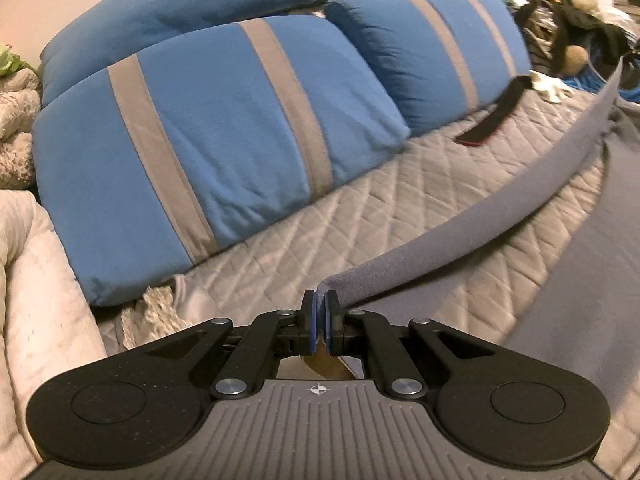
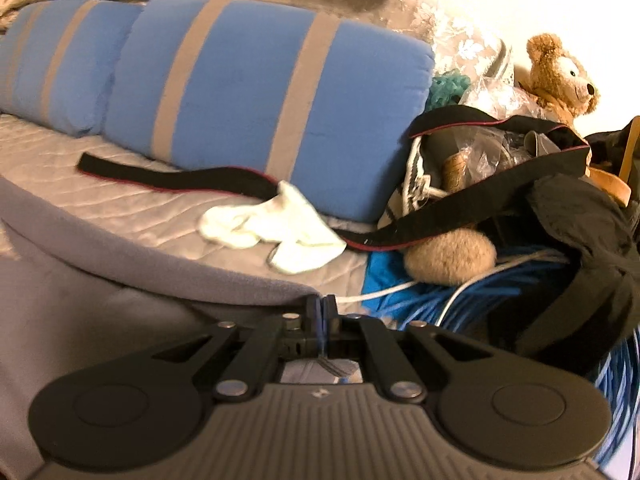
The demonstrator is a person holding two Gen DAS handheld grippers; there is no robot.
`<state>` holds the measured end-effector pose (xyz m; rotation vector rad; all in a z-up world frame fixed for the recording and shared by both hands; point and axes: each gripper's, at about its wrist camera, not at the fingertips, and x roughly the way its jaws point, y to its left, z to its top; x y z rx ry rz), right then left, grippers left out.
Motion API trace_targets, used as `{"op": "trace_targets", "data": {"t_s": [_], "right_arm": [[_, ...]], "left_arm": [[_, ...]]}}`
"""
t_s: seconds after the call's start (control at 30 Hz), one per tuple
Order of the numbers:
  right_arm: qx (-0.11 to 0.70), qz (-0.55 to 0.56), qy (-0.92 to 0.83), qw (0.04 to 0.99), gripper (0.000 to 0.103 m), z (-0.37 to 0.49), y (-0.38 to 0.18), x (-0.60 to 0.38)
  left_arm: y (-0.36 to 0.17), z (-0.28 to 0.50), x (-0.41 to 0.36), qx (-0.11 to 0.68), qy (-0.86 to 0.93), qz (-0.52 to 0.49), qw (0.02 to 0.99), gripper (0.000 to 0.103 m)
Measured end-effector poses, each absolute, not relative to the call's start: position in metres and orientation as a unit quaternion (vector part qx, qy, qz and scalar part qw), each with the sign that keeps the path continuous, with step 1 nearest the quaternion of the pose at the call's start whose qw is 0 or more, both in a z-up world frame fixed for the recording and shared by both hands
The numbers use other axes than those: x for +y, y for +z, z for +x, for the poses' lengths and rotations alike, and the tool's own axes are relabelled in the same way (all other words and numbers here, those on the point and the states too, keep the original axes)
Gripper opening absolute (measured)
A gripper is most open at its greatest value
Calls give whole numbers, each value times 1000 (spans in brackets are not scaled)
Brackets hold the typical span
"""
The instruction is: Fold clothes
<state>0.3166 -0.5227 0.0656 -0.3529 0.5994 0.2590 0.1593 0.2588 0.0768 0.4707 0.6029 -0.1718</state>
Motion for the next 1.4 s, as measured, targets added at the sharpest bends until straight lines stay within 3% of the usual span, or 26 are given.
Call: {"op": "trace_targets", "data": {"t_s": [0.57, 0.93, 1.17, 1.2, 1.23, 1.27, 1.33, 1.37, 1.4], "right_arm": [[305, -152, 121, 932, 0, 210, 68, -550], [333, -133, 121, 926, 0, 170, 36, -563], [346, -137, 130, 919, 0, 166, 36, -566], [350, -138, 130, 917, 23, 163, 34, -568], [353, -139, 129, 916, 28, 160, 32, -570], [356, -132, 129, 916, 40, 156, 30, -573], [354, -122, 129, 918, 60, 149, 27, -576], [352, -121, 129, 919, 78, 145, 27, -575], [350, -121, 130, 920, 85, 141, 26, -573]], "left_arm": [[69, 73, 255, 290, -114, 213, 926, 4], [54, 48, 250, 311, -126, 221, 916, 4], [48, 41, 252, 350, -143, 211, 901, 11], [49, 41, 255, 360, -144, 197, 901, 17], [51, 40, 259, 369, -145, 181, 900, 34], [54, 39, 261, 371, -149, 167, 901, 49], [63, 35, 259, 361, -160, 152, 906, 55], [67, 33, 255, 355, -164, 151, 908, 55], [71, 33, 249, 350, -168, 153, 909, 56]]}}
